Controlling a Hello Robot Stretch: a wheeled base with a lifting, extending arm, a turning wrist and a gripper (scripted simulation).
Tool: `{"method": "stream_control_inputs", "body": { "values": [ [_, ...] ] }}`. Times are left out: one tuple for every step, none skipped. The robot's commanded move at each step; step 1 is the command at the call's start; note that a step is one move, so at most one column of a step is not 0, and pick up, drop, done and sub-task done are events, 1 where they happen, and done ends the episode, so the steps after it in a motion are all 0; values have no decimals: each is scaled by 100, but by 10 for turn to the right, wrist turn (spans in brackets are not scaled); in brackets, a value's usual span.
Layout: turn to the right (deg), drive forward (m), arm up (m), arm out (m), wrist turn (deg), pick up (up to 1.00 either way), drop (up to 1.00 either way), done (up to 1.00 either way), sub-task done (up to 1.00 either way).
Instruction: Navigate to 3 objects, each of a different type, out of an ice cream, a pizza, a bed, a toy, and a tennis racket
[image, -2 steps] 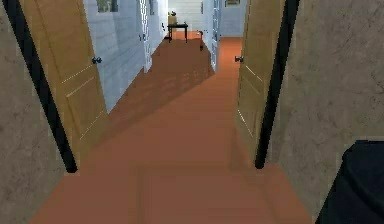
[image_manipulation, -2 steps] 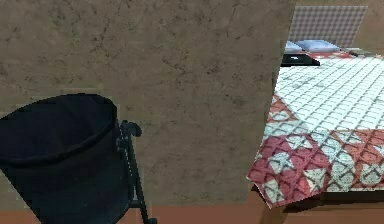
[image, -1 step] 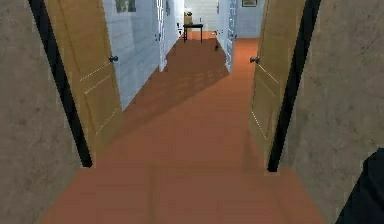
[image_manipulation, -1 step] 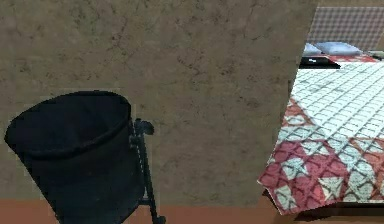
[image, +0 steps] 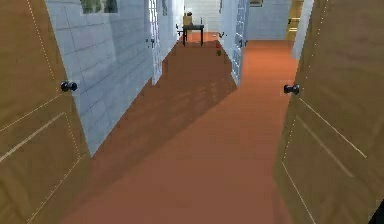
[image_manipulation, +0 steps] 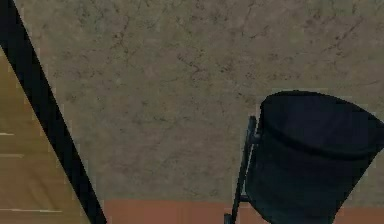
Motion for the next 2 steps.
{"method": "stream_control_inputs", "body": {
  "values": [
    [0, 100, 0, 0, 0, 0, 0, 0, 0],
    [30, 0, 0, 0, 0, 0, 0, 0, 0]
  ]
}}
